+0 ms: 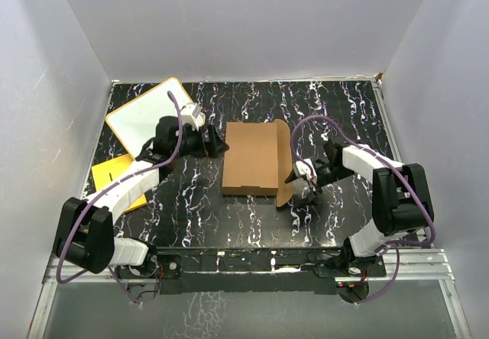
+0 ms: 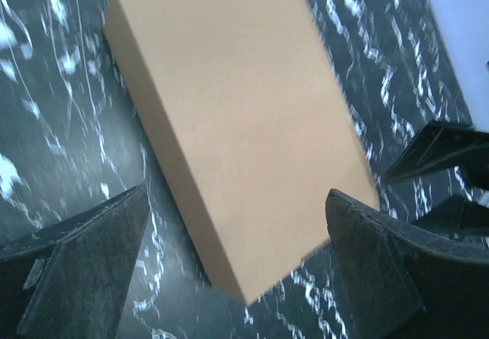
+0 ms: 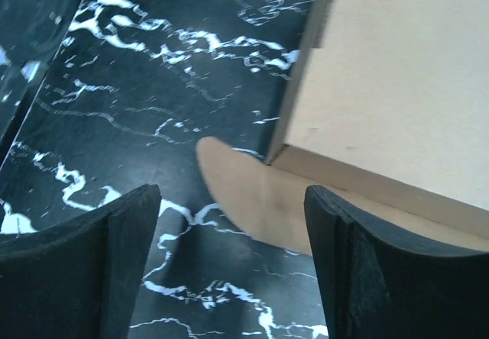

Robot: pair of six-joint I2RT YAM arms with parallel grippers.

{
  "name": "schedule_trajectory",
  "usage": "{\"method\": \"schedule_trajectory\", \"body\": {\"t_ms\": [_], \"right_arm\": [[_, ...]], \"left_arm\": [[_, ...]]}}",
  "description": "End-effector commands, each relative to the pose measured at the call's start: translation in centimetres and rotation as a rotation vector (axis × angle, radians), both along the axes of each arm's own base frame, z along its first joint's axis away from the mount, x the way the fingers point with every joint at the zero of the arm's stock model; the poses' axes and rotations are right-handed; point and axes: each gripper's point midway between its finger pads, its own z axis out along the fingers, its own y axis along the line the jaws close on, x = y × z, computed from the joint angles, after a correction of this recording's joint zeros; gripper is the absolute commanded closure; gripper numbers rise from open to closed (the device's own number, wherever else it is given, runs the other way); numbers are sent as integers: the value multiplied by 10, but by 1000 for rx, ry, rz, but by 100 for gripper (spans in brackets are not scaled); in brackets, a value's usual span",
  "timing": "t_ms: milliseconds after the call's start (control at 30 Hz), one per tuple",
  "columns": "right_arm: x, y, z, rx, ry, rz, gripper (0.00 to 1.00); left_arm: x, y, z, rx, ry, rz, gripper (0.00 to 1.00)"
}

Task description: Fold the paper box

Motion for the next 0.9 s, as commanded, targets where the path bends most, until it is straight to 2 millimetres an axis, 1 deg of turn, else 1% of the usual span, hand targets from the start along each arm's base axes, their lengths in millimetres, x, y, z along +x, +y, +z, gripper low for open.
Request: {"method": "schedule_trajectory", "body": {"t_ms": [0,33,67,133,233,300,333,500,733,867], "right_arm": [[-2,2,8,47,-382,155,22],[0,1,5,30,-408,148,26],[1,0,2,15,-428,140,28],[3,2,-3,-5,-466,135,31],[1,7,-13,-32,-486,151,37],[2,9,-19,-55,-490,161,40],[2,10,-21,-64,-489,164,41],[-1,16,-27,-80,-497,185,45],[0,16,-31,-93,-482,170,61],[-2,17,-29,-77,-460,163,69]], "left_arm": [[-34,0,-35,-69,110,-27,3],[-40,-1,-42,-94,139,-18,4],[-42,-3,-44,-126,149,-11,5],[-42,-4,-48,-156,158,10,6],[-38,-6,-55,-149,184,33,7],[-35,-9,-55,-149,201,38,8],[-33,-10,-59,-142,220,43,8],[-33,-18,-76,-102,276,55,8],[-35,-28,-99,-48,356,40,9],[-34,-32,-104,-48,369,26,11]]}}
